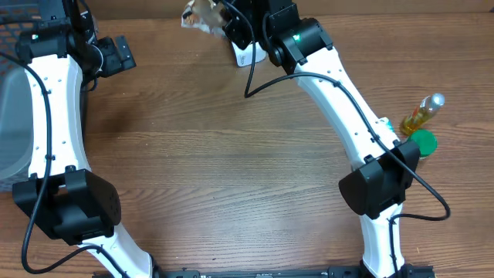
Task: Scan the item barcode
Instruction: 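Lift the snack bag with the right gripper up to the white scanner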
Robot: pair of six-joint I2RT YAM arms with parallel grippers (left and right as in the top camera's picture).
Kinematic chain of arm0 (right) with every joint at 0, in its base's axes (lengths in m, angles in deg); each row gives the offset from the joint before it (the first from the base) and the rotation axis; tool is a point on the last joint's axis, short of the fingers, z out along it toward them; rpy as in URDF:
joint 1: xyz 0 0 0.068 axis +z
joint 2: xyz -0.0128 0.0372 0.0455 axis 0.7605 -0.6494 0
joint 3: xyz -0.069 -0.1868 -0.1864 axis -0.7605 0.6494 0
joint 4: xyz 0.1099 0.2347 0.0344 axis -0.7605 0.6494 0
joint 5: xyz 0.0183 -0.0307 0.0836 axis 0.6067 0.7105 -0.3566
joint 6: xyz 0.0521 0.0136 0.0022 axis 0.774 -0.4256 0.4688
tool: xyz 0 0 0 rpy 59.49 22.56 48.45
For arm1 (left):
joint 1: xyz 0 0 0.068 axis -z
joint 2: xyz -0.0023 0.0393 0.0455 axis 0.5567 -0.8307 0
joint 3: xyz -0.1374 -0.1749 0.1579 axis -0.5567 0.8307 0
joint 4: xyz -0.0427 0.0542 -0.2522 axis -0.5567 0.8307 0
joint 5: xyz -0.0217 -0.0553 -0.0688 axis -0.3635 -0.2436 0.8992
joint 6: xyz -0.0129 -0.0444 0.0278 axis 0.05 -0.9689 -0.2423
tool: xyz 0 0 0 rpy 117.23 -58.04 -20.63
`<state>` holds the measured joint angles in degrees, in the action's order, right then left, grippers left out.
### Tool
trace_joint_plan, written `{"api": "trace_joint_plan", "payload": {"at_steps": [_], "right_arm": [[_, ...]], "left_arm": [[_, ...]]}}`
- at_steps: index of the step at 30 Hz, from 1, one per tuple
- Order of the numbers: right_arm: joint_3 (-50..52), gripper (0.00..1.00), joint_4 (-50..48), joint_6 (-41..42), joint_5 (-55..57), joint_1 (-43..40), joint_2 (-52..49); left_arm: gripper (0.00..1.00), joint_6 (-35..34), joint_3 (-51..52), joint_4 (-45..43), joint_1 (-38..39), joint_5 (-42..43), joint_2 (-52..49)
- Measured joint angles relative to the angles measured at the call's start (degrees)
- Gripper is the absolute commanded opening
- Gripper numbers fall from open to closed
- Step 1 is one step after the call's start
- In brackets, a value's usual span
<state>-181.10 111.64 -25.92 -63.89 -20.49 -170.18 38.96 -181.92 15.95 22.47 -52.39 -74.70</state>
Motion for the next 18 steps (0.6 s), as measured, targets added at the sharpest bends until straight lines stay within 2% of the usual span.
{"api": "trace_joint_plan", "payload": {"at_steps": [7,18], "right_arm": [[0.0,0.04,-9.18,-9.03,7.87,0.0,-6.64],[0.0,0.04,-21.31,-17.03,11.06,0.0,-12.81]], "left_arm": [[1.0,0.0,0.0,0.02,0.0,0.02,0.0],[1.0,0.0,0.0,0.0,0.0,0.0,0.0]]}}
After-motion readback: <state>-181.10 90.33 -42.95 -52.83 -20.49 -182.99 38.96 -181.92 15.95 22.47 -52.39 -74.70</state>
